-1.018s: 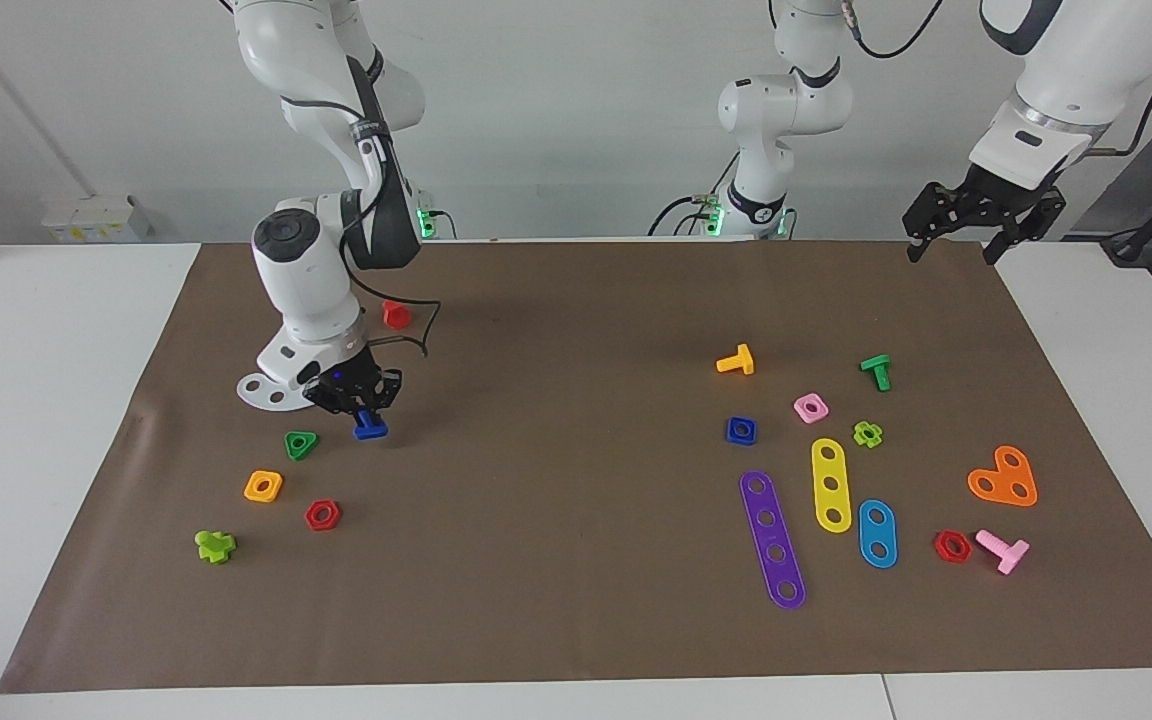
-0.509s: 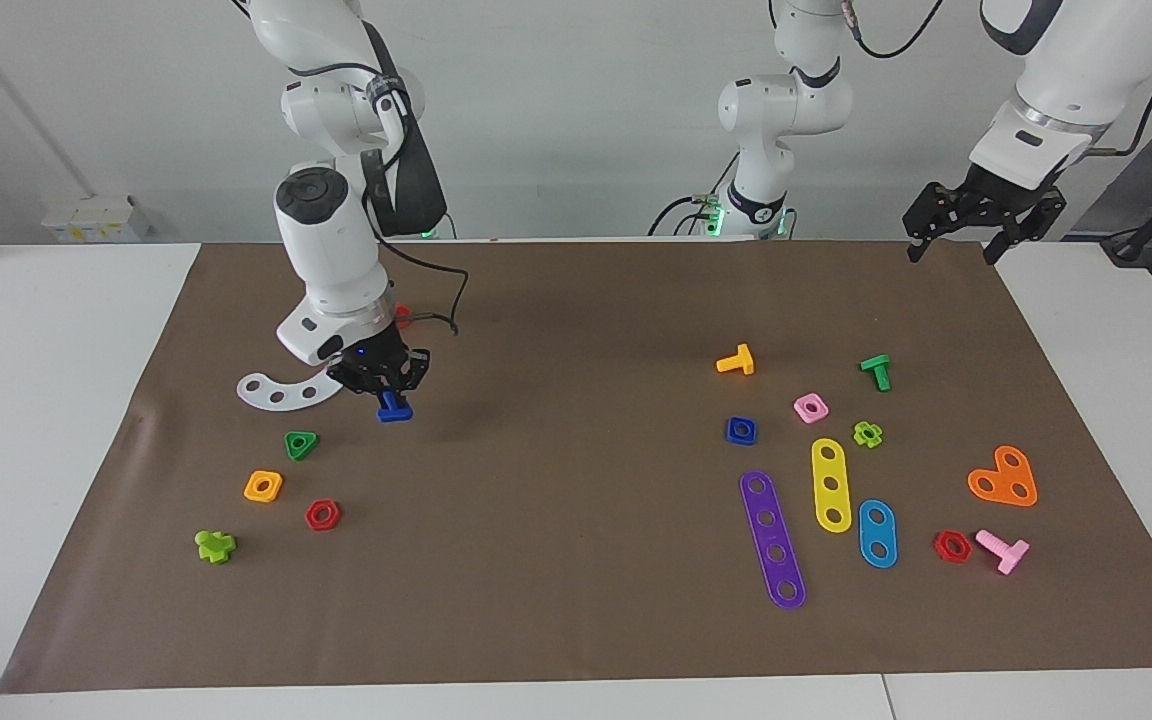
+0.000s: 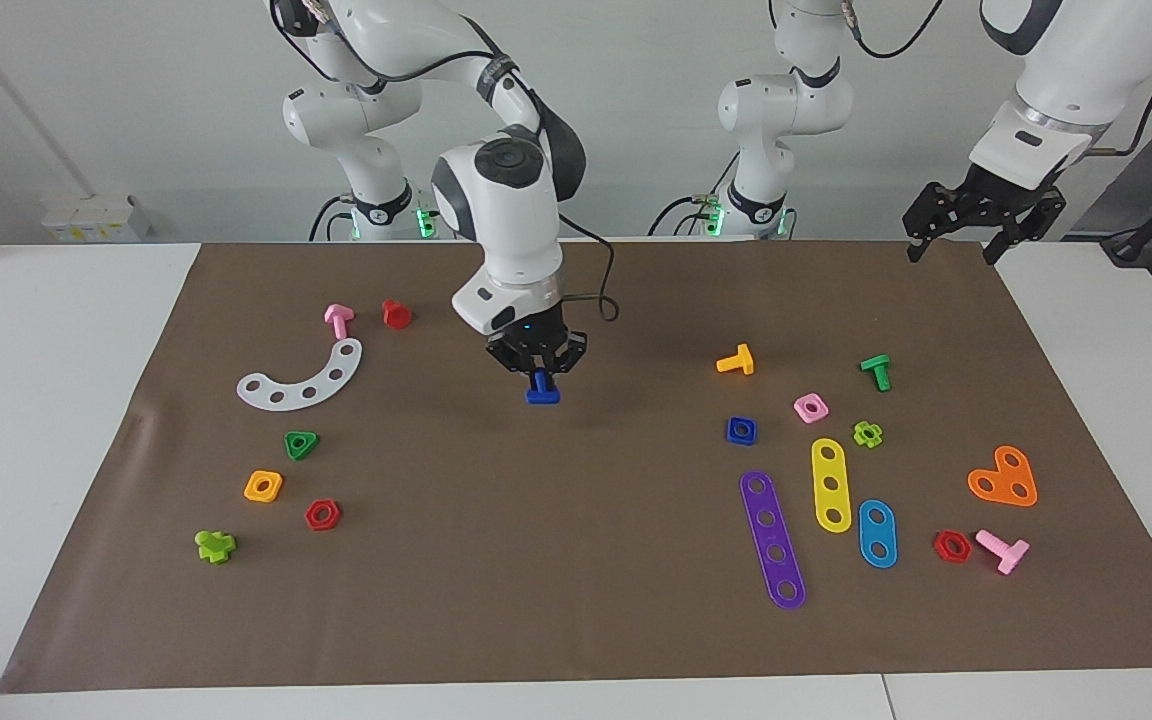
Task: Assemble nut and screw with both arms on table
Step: 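Carry the blue screw to the table centre and set it upright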
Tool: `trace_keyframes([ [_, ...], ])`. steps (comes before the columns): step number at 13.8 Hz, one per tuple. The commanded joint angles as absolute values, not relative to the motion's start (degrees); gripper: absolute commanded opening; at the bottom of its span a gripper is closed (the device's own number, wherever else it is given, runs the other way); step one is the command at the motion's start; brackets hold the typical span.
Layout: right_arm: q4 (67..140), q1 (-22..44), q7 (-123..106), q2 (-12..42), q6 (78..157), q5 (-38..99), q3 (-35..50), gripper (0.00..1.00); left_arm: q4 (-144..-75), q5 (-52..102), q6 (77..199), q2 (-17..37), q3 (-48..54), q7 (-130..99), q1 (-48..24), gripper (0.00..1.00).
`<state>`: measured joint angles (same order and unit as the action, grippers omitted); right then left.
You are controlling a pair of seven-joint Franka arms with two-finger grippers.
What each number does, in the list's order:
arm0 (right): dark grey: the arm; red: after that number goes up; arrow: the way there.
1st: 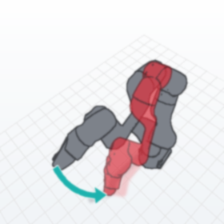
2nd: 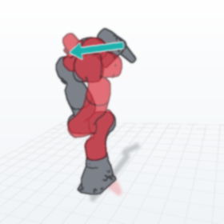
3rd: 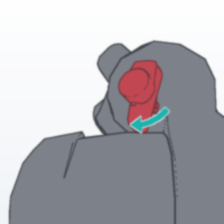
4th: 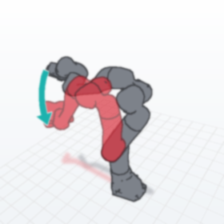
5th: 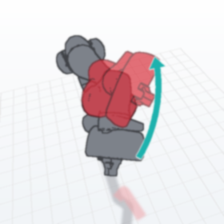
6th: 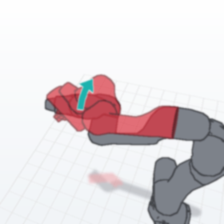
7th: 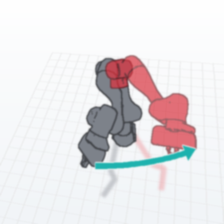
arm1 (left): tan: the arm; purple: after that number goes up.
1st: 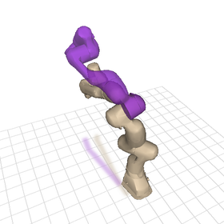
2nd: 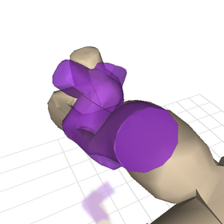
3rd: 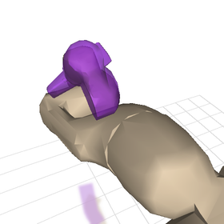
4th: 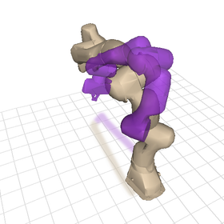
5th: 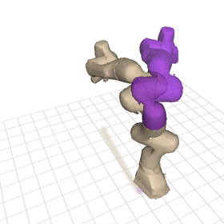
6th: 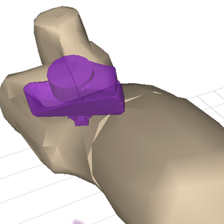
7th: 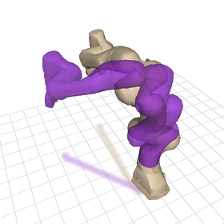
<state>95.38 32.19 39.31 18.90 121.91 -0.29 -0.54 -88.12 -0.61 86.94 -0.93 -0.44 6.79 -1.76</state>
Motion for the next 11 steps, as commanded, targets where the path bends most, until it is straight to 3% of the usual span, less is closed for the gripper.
trace_keyframes([
  [1,93.6,34.18,42.44,21.53,122.17,-0.52,-0.88,0.0,-89.56,-0.79,86.57,-2.37,-0.09,6.5,-1.14,1.0],
  [5,93.69,36.47,46.65,27.23,126.9,-3.59,-0.88,0.0,-89.56,-0.79,86.57,-2.37,0.09,6.5,-1.14,1.0],
  [11,97.9,36.65,47.72,27.34,129.54,-4.57,-0.88,0.0,-90.09,-0.79,85.96,-2.72,-0.09,6.42,-1.05,1.0],
])
